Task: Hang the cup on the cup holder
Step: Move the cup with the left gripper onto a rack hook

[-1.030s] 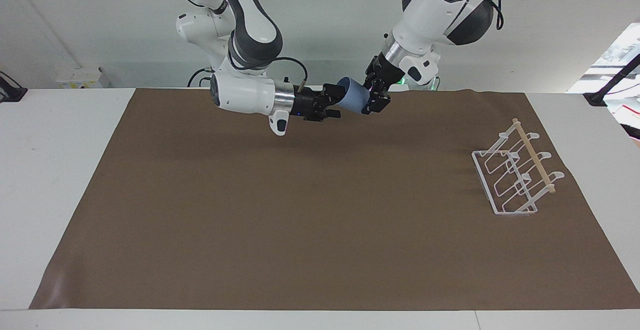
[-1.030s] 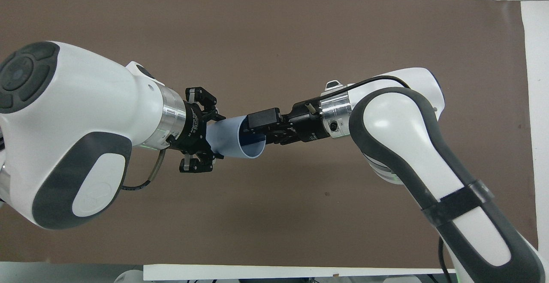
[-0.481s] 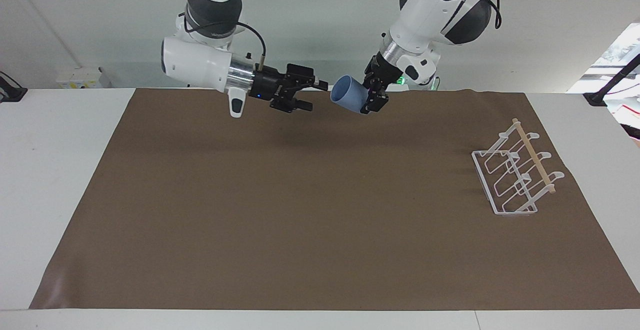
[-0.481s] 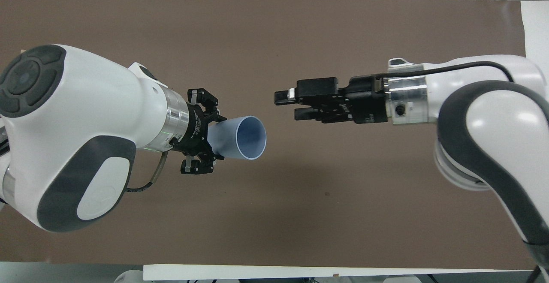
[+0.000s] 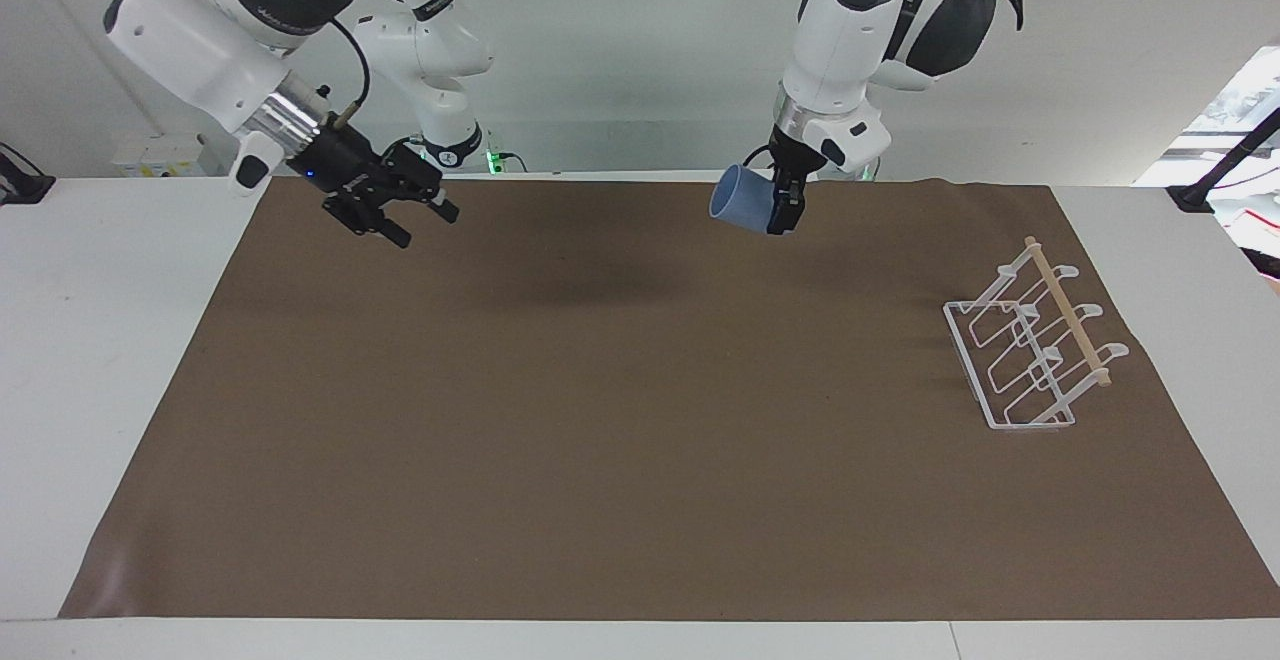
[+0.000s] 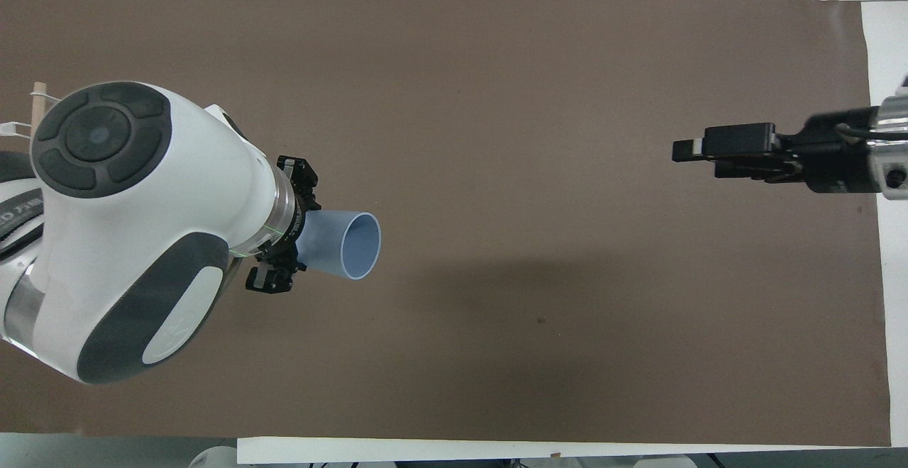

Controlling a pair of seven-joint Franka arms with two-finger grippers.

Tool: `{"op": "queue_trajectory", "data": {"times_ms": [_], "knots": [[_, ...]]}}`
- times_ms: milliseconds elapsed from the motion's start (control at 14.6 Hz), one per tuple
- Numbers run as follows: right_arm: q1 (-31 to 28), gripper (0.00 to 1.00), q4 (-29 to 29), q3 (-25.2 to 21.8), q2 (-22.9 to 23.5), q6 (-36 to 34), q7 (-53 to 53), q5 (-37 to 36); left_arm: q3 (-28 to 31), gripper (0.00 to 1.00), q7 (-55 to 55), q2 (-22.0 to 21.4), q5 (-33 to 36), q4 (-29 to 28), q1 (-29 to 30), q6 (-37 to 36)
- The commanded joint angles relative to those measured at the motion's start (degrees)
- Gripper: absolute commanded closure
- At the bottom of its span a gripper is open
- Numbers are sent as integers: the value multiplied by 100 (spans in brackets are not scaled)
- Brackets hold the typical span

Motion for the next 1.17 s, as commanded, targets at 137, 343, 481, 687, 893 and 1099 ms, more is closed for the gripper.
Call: {"op": "queue_trajectory", "data": {"times_ms": [137, 343, 481, 687, 893, 1099], "knots": [[10, 1, 522, 163, 157, -238, 70, -2549, 46, 100, 385, -31, 3205, -157, -28, -497], [45, 1, 1462, 172, 447, -1264, 79, -3635, 46, 100, 262, 549, 5528, -316, 68, -787], [-33, 1, 1421, 164, 465, -1295, 114, -3866, 46, 100, 244, 882, 6680, -316, 226, -849], [-69, 1, 1586, 84, 491, -1495, 79, -3813, 54, 100, 122, 1524, 8079, -316, 463, -1025], [-69, 1, 1622, 76, 562, -1435, 105, -3770, 54, 100, -546, 2227, 9215, -307, 824, -1402], [-148, 1, 1692, 41, 579, -1707, 79, -3725, 63, 100, -1177, 2570, 9313, -246, 851, -1499]]}}
